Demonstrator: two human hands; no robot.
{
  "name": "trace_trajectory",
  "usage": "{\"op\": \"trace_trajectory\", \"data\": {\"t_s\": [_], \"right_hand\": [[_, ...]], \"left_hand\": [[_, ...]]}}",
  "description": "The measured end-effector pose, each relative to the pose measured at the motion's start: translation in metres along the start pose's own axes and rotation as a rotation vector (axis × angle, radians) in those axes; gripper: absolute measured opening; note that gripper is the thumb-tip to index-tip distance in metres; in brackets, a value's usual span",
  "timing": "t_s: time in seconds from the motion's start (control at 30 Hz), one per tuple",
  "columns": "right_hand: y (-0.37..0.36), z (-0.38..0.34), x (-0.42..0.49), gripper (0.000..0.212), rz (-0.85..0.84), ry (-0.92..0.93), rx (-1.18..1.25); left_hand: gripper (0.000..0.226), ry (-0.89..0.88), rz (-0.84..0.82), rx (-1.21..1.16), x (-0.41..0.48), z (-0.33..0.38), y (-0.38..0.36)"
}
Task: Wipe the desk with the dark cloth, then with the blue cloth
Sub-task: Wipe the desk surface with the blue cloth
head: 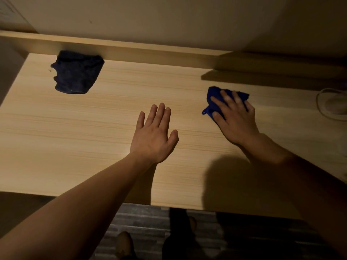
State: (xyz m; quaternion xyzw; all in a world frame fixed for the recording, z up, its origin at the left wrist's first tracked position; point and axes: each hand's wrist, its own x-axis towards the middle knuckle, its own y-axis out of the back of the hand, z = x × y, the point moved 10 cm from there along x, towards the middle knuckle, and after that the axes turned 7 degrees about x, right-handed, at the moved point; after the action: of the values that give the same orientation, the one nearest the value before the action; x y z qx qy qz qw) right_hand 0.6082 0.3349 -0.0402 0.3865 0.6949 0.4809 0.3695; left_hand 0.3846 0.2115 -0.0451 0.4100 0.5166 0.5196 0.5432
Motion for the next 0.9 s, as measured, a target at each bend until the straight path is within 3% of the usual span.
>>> {"op": "trace_trajectory", "data": {"t_s": [0.23, 0.47, 0.9], "right_hand": [[-0.023, -0.014, -0.09, 0.058, -0.012, 0.05, 0.009], [-0.028, -0.03, -0.164, 0.055, 0.146, 0.171, 0.023], [-0.047, -0.043, -0.239, 0.053, 0.227, 0.221, 0.055]], "left_hand": [[0.076, -0.01, 0.002, -0.004, -0.001, 0.0, 0.0], [0.077, -0.005, -0.006, -0.004, -0.001, -0.001, 0.0], [0.079, -0.036, -0.036, 0.018, 0.0, 0.001, -0.002]]}}
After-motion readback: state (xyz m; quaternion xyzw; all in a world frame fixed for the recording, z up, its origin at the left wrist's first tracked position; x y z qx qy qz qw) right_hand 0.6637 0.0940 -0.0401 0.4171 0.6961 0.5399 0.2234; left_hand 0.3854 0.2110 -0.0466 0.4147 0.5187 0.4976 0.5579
